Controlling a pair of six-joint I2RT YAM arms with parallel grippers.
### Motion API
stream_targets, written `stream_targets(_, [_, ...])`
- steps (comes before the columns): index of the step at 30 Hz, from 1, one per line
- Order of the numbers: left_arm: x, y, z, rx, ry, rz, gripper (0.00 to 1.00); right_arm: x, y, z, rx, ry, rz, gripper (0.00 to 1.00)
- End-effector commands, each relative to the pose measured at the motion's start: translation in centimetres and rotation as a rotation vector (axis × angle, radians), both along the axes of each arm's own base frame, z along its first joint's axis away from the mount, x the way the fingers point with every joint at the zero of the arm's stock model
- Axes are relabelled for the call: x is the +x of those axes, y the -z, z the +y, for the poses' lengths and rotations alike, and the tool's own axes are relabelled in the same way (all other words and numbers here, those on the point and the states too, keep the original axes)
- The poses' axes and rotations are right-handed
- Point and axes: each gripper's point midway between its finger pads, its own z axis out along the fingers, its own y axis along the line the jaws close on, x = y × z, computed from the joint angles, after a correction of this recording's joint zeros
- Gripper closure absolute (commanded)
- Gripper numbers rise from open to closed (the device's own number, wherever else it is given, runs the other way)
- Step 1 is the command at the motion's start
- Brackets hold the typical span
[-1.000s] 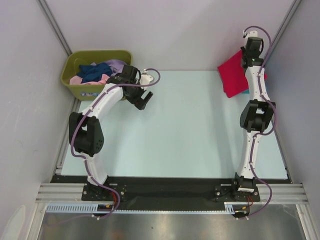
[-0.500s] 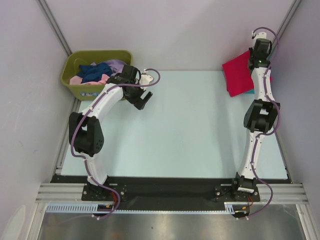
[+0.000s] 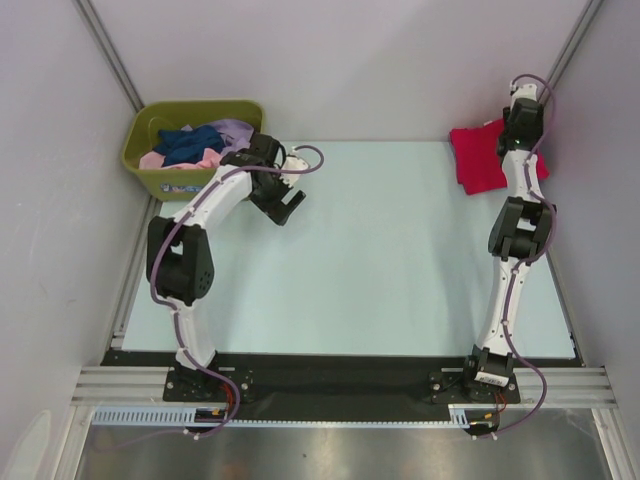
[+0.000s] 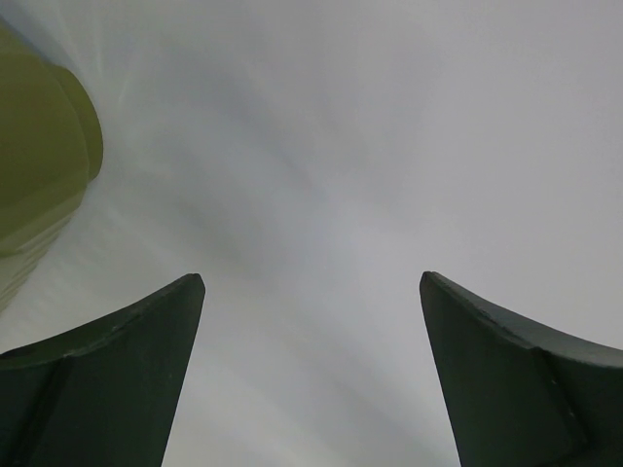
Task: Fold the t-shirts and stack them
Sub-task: Neatly place the folded tshirt to the corner
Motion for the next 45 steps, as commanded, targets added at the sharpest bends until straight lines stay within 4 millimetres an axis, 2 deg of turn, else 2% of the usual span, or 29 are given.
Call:
stream_targets(1, [1.0,-1.3,0.1,0.000,0.008,-0.030,0.02,0.7,-4.7,-2.3,-0.081,0.080,-0.200,0.35])
stream_targets(2, [0.9,-1.1,0.0,-0.001,0.009,-0.023,0.01,0.4,-4.9,-2.6,-0.085,0.103,-0.206,0.16])
stream_targets(4, [0.9,-0.9,-0.1,-0.002,0.009,-0.016,0.02,0.2,-5.4,-2.6,-0.051,0.120,-0.217,0.09])
stream_targets(5, [0.9,-0.9,-0.1,-0.003,0.007,-0.016,0.01,0.1,-6.7,-2.5,-0.038,0.121,-0.244,0.06])
stream_targets(9, [0.9,-1.1,-0.1,-0.004,0.009,-0.018,0.01,-0.2,-9.1,-0.4,0.033,0.082,-0.285,0.06])
stream_targets(12, [0.8,-1.6,-0.1,-0.009,0.010,-0.030,0.02,-0.7,-10.1,2.9,0.090,0.000,-0.254,0.05])
stream_targets(13, [0.7,-2.1,-0.1,-0.015,0.011,-0.038,0.02,-0.7,-9.6,4.3,0.126,-0.042,-0.222,0.02])
stream_targets(14, [0.4,-2.2,0.0,-0.014,0.015,-0.035,0.02,-1.3,-11.4,5.3,0.138,-0.062,-0.237,0.01])
stream_targets(16, [0.0,-2.9,0.2,-0.009,0.022,-0.044,0.01,-2.1,-10.4,7.7,0.201,-0.092,-0.186,0.00])
stream_targets(18, [-0.4,-4.3,0.5,-0.011,0.029,-0.076,0.02,-3.6,-11.7,10.1,0.282,-0.114,-0.189,0.00])
stream_targets(20, [-1.3,-5.9,0.8,-0.028,0.035,-0.108,0.01,-5.4,-11.8,11.7,0.359,-0.109,-0.178,0.00])
stream_targets(21, [-1.7,-6.5,0.8,-0.038,0.038,-0.121,0.01,-7.3,-12.4,12.7,0.383,-0.110,-0.172,0.01])
stream_targets(23, [-3.0,-6.7,1.1,-0.061,0.037,-0.119,0.01,-9.5,-12.3,13.8,0.437,-0.096,-0.168,0.00])
stream_targets(24, [-3.9,-8.1,1.3,-0.078,0.039,-0.152,0.01,-10.7,-12.9,14.7,0.488,-0.095,-0.188,0.00])
stream_targets(25, [-4.3,-8.5,1.5,-0.088,0.036,-0.168,0.01,-13.0,-12.2,16.0,0.523,-0.115,-0.159,0.00])
stream_targets(26, [-5.5,-7.6,1.9,-0.087,0.031,-0.146,0.00,-14.4,-12.6,16.8,0.544,-0.122,-0.166,0.00])
stream_targets(27, [-6.5,-8.9,2.3,-0.101,0.030,-0.185,0.00,-15.7,-12.0,17.6,0.586,-0.117,-0.162,0.00])
stream_targets(28, [-7.0,-9.0,2.5,-0.106,0.029,-0.196,0.00,-18.4,-11.6,18.9,0.615,-0.138,-0.147,0.00])
stream_targets(29, [-8.2,-7.8,2.8,-0.100,0.027,-0.174,0.00,-19.8,-10.9,19.3,0.636,-0.136,-0.135,0.00])
stream_targets(30, [-9.1,-8.9,3.1,-0.114,0.026,-0.217,0.00,-21.0,-10.5,20.0,0.680,-0.131,-0.143,0.00])
stream_targets(31, [-9.6,-8.8,3.2,-0.121,0.026,-0.231,0.00,-22.4,-10.5,20.8,0.711,-0.156,-0.143,0.00])
stream_targets(32, [-10.7,-7.6,3.6,-0.119,0.025,-0.212,0.00,-24.9,-9.4,21.3,0.735,-0.158,-0.127,0.00])
stream_targets(34, [-12.0,-7.8,3.9,-0.130,0.017,-0.246,0.00,-27.7,-8.4,22.0,0.776,-0.146,-0.099,0.00])
stream_targets(35, [-13.0,-6.4,4.3,-0.122,0.009,-0.222,0.00,-29.8,-8.3,22.1,0.782,-0.139,-0.102,0.00])
stream_targets(37, [-13.9,-5.7,4.6,-0.128,-0.002,-0.233,0.00,-32.6,-6.8,22.1,0.795,-0.102,-0.054,0.00])
stream_targets(38, [-15.1,-4.8,5.0,-0.129,-0.006,-0.233,0.00,-34.2,-7.6,22.1,0.791,-0.105,-0.078,0.00])
stream_targets(40, [-15.6,-4.6,5.4,-0.130,-0.018,-0.276,0.00,-36.9,-5.7,22.2,0.805,-0.069,-0.021,0.00])
stream_targets(42, [-16.9,-3.9,6.0,-0.133,-0.023,-0.309,0.00,-39.4,-5.1,22.8,0.832,-0.079,-0.010,0.00])
stream_targets(45, [-17.8,-2.9,6.4,-0.133,-0.018,-0.355,0.00,-41.5,-5.0,23.5,0.866,-0.100,-0.035,0.00])
